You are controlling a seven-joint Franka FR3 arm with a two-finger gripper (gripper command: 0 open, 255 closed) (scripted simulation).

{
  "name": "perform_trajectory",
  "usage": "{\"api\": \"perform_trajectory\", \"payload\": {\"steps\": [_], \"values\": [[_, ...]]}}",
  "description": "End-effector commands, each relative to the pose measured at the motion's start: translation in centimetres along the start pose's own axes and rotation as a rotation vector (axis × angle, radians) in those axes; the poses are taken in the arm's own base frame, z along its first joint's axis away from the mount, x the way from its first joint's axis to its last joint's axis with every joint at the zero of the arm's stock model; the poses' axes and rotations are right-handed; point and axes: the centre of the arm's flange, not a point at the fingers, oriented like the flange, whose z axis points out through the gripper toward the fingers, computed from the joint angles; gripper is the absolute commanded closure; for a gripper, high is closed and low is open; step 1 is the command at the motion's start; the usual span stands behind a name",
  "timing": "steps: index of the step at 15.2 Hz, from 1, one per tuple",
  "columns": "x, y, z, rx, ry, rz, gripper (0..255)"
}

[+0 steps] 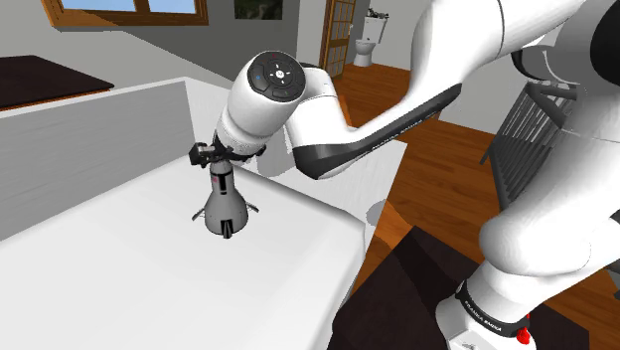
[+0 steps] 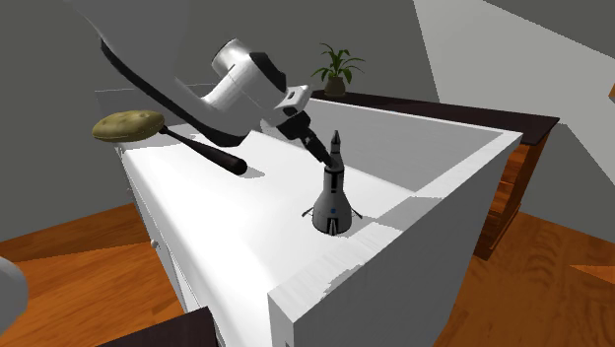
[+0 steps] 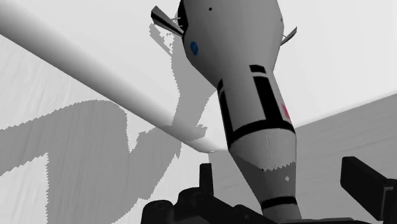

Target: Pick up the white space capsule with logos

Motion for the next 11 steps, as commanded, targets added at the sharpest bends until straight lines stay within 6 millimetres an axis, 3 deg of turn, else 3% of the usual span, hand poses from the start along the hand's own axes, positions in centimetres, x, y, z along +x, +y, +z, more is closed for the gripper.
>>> {"api": "perform_trajectory", "payload": {"steps": [1,9,10,11], "values": [[-0.2,-0.2,1.7,-0.001,0.034,0.011,0],[-2.2,0.1,3.9,-0.001,0.034,0.011,0],[-2.1,0.1,3.9,-0.001,0.034,0.011,255],[-2.1,0.1,3.9,-0.001,0.034,0.011,255]]}}
